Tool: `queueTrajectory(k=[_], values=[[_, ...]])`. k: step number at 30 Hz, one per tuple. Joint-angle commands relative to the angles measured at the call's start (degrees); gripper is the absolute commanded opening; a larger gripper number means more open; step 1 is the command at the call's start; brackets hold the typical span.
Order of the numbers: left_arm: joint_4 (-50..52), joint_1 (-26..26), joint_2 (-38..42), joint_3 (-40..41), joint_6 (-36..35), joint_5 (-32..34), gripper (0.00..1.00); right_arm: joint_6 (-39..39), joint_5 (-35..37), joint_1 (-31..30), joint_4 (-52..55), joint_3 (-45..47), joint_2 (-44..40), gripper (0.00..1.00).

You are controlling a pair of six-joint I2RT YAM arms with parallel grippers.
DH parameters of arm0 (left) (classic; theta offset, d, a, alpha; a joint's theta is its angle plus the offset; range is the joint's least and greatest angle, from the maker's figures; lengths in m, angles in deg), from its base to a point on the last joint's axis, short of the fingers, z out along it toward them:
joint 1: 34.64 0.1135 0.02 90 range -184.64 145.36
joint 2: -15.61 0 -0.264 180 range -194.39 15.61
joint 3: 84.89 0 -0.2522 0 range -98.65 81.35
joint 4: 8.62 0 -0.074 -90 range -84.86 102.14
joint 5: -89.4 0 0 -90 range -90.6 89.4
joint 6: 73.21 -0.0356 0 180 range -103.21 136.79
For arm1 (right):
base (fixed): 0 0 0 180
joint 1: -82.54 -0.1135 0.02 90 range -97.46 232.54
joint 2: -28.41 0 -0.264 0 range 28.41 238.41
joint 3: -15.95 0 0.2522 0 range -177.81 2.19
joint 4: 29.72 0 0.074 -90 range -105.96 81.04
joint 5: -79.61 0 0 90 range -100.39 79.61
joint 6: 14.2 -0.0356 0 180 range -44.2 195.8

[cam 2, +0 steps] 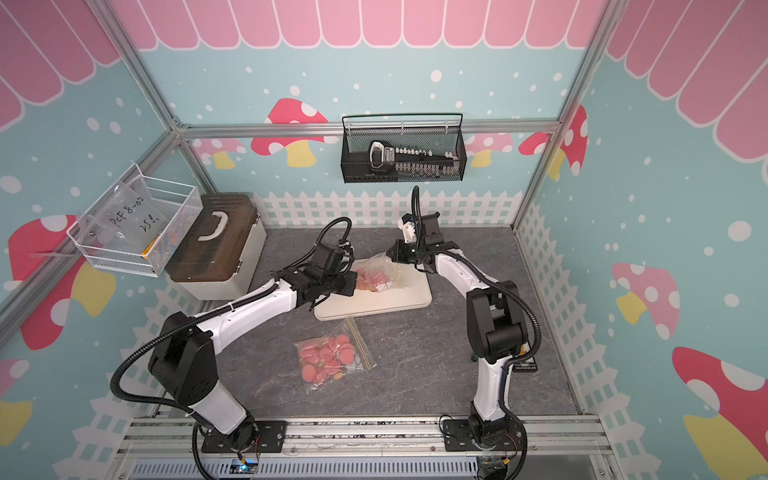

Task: Pour cookies out of the ziploc bag
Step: 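Pour the cookies out of the ziploc bag onto the tray.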

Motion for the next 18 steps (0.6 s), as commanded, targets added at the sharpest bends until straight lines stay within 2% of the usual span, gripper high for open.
queueTrajectory(k=[1,18], values=[[0.6,0.3,-0.4,-2.5,-1.7,-0.1,0.0,0.6,-0.9,-0.2,-2.3,-0.6,0.8,0.0],[4.4,0.4,-1.6,-8.0,-3.3,0.1,0.0,-0.1,-0.5,0.3,-3.3,-1.0,3.6,0.0]])
